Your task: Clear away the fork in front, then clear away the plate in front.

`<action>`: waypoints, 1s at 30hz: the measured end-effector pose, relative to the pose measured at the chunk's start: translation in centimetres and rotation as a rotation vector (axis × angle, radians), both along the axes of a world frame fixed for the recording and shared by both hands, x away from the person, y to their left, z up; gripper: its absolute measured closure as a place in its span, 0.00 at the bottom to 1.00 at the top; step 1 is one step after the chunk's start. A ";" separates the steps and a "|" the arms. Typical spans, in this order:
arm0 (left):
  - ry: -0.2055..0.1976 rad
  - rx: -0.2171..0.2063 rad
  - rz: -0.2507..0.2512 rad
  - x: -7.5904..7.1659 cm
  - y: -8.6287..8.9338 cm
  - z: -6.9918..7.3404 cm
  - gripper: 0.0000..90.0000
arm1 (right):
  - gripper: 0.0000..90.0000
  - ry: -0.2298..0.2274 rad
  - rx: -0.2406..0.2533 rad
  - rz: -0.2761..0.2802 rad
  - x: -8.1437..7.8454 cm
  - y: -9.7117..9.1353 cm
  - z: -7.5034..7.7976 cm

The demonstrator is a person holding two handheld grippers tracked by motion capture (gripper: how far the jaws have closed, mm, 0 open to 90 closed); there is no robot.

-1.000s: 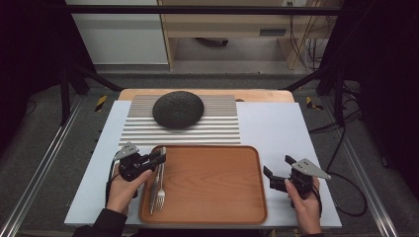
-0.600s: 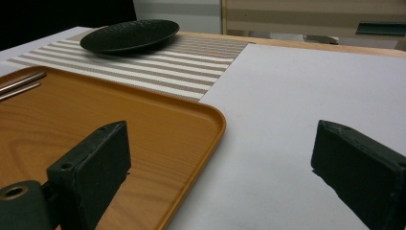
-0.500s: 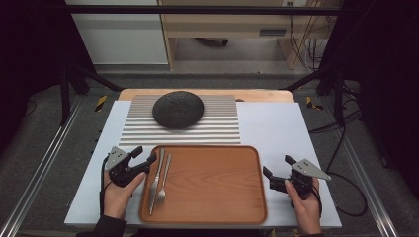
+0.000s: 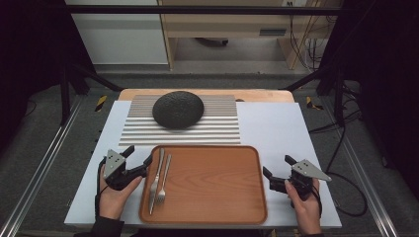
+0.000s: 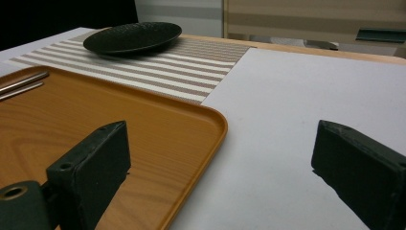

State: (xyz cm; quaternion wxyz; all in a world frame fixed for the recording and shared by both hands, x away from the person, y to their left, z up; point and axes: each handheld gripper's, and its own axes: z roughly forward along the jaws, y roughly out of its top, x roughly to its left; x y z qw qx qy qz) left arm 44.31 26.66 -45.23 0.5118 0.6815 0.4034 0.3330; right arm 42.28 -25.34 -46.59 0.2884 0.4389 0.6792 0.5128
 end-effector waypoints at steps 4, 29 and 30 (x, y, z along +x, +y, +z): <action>-0.012 0.029 0.024 0.0 0.2 0.0 0.22 | 0.07 -0.003 0.005 -0.002 0.0 -0.1 0.0; -0.105 0.090 -0.025 -0.3 0.4 0.1 0.04 | 0.06 -0.096 -0.006 -0.015 -0.2 -0.1 0.0; -0.112 0.094 -0.027 -0.3 0.4 0.1 0.04 | 0.06 -0.101 -0.007 -0.014 -0.2 -0.1 0.0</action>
